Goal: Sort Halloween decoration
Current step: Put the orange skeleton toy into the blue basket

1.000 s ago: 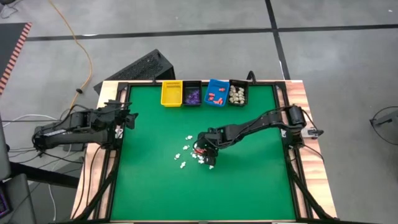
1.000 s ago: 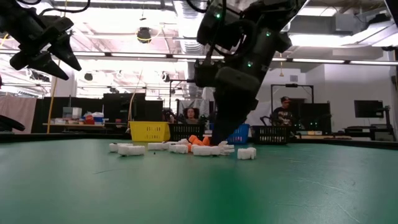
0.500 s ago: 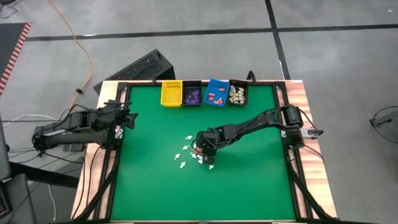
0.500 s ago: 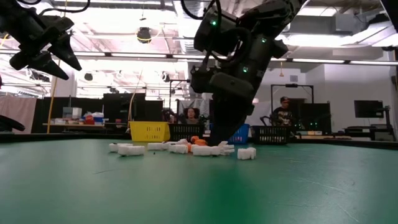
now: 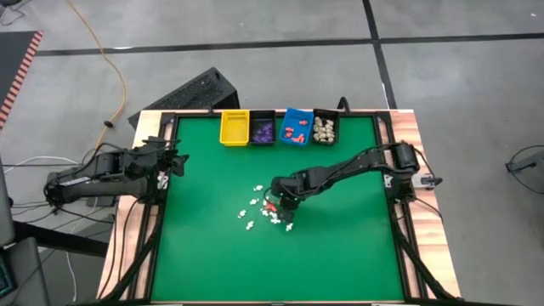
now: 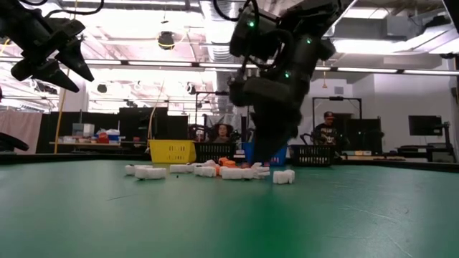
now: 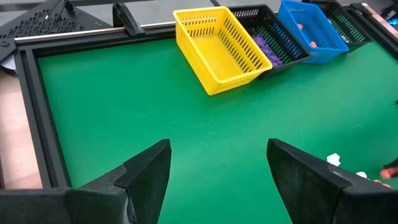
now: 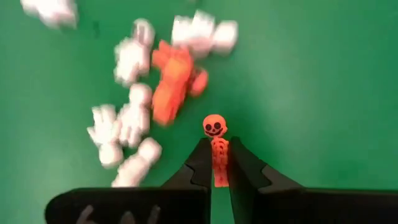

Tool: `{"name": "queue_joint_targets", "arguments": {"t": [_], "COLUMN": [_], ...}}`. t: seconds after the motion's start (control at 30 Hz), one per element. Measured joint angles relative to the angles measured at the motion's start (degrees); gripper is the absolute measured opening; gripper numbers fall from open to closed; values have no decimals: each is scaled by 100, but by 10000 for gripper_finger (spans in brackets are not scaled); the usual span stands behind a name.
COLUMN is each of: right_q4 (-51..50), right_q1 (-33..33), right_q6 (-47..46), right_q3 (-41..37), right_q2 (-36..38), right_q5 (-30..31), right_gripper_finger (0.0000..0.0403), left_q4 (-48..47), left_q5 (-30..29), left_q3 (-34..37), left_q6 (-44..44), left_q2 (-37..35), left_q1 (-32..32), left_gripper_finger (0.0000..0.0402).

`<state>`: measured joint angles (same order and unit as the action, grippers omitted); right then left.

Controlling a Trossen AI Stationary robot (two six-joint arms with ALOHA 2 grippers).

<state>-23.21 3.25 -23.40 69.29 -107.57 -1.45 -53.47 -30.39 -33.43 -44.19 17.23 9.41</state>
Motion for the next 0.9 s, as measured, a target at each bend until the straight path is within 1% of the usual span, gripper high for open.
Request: {"name": "queue_joint_targets", "arguments": {"t": [0.17,0.33,0.53,0.63,0.77,0.9], "right_q4": [-389,-506,-540,-522,-680,-890], "right_q1": [-392,-909,-1749,-2210,-2773,-3217], "right_q6": [-23,-15,-16,-24,-367,-405], "right_q3": [217,382,582,650,652,648], "right_q2": [411,685,827,842,805,804], "right_q5": [319,759,1283,1359,1357,1124], "right_gripper_finger": [47,46,46,51,80,132], "left_q4": [0,0,0,-2,-2,-2], "left_q5": [-5,-9,-11,-13,-13,-15], "left_q3": [0,0,0,0,0,0], "left_q6": [0,0,-4,-50,-54,-57], "left_q2": [1,0,0,0,0,0], "left_q1": [1,1,1,0,2,2], "left_gripper_finger": [256,256,256,256,256,256]}}
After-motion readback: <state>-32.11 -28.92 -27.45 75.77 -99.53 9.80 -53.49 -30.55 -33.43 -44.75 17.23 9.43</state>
